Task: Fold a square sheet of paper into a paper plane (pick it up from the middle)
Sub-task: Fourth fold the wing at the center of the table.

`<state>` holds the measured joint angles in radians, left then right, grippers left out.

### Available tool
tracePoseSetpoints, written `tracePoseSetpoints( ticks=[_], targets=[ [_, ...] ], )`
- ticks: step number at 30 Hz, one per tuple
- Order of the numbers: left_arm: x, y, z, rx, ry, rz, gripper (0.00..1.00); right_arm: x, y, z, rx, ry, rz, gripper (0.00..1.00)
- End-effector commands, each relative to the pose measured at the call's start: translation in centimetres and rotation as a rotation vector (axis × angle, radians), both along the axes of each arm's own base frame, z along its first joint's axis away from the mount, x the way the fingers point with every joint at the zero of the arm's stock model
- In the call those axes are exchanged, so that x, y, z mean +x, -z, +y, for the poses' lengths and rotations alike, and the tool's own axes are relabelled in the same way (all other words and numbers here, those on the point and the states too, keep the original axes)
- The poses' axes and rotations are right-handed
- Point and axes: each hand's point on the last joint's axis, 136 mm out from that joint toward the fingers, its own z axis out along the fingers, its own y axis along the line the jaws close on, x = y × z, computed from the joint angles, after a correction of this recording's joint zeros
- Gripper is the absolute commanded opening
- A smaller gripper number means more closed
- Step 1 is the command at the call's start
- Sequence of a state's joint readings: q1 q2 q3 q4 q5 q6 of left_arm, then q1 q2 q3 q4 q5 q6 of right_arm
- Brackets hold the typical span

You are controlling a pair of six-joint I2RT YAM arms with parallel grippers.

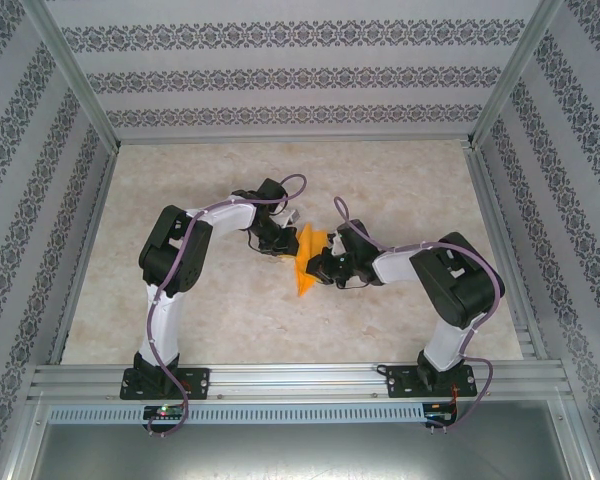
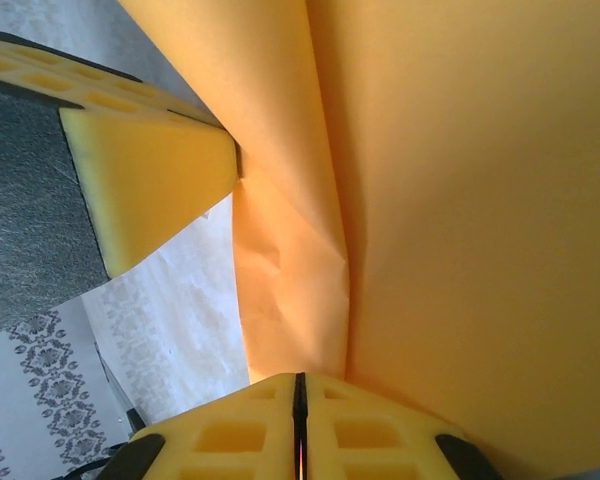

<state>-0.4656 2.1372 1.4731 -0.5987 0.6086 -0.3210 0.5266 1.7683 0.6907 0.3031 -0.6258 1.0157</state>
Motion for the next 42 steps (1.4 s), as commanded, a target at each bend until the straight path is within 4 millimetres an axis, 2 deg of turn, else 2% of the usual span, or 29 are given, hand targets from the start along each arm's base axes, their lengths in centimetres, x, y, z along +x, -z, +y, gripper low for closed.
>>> tracePoseSetpoints(
  ticks=[1, 7, 16, 23, 28, 39, 42],
  targets=[
    [-3.1, 6.0, 3.1, 0.213, 0.018, 0.107, 0.12, -0.8, 0.6, 0.6, -0.006, -0.030, 0.032, 0.10],
    [-3.3, 6.2, 3.1, 0.211, 0.016, 0.113, 0.12, -0.6, 0.9, 1.3, -0.001, -0.046, 0.035, 0.09],
    [-3.7, 6.5, 3.2, 0.212, 0.018, 0.119, 0.11, -0.2, 0.3, 2.1, 0.016, -0.058, 0.012, 0.09],
    [-3.2, 5.5, 2.6, 0.186, 0.019, 0.102, 0.12, 0.4, -0.8, 0.5, -0.026, -0.047, -0.026, 0.13],
    [-2.6, 4.8, 2.0, 0.157, 0.014, 0.089, 0.13, 1.0, -0.6, -0.4, -0.036, -0.033, -0.021, 0.13],
    [-2.1, 4.1, 1.4, 0.133, 0.020, 0.071, 0.15, 3.4, -1.3, 0.1, -0.006, -0.018, -0.053, 0.13],
    [-2.0, 4.0, 1.2, 0.124, 0.021, 0.068, 0.16, 4.0, -0.7, 0.0, -0.014, -0.014, -0.050, 0.13]
  ],
)
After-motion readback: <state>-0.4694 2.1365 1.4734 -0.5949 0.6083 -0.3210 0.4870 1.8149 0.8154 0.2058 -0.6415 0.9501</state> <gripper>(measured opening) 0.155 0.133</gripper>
